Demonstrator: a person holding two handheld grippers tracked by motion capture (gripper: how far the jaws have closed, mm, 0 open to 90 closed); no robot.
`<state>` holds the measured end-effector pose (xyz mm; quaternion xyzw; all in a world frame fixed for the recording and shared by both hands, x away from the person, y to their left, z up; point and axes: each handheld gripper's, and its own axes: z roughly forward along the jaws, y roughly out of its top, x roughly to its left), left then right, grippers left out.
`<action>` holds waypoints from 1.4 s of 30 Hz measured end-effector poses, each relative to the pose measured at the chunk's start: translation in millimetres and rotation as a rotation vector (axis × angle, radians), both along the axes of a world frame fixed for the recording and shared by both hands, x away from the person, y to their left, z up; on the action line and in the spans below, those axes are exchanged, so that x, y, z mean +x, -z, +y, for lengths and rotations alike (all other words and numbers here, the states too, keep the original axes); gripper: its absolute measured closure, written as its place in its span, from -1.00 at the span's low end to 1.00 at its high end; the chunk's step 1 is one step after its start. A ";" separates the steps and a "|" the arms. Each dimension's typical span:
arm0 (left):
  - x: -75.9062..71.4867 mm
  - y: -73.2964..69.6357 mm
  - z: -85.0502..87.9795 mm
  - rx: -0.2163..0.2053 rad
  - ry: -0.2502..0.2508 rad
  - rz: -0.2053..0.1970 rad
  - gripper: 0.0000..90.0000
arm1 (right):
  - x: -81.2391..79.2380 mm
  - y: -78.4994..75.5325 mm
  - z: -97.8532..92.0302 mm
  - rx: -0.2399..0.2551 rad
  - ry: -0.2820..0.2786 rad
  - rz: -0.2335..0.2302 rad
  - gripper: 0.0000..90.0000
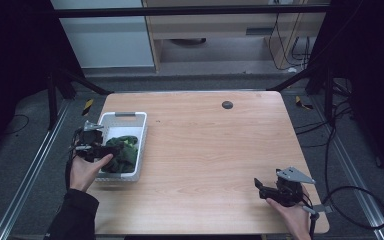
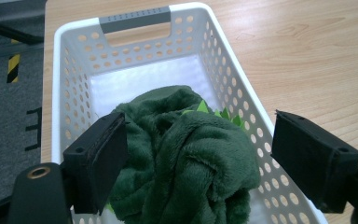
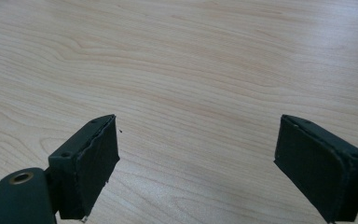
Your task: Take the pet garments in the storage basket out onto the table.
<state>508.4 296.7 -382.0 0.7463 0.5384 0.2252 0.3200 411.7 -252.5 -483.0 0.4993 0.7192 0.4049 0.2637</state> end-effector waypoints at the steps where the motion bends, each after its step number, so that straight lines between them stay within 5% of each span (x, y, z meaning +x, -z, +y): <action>1: 0.0 0.0 0.0 0.000 0.000 0.000 -0.61 | 0.0 0.0 0.0 0.000 0.000 0.000 -0.71; 42: 25.4 31.7 -8.9 0.072 0.020 0.183 -0.64 | 2.3 3.0 2.6 -0.013 -0.024 0.028 -0.75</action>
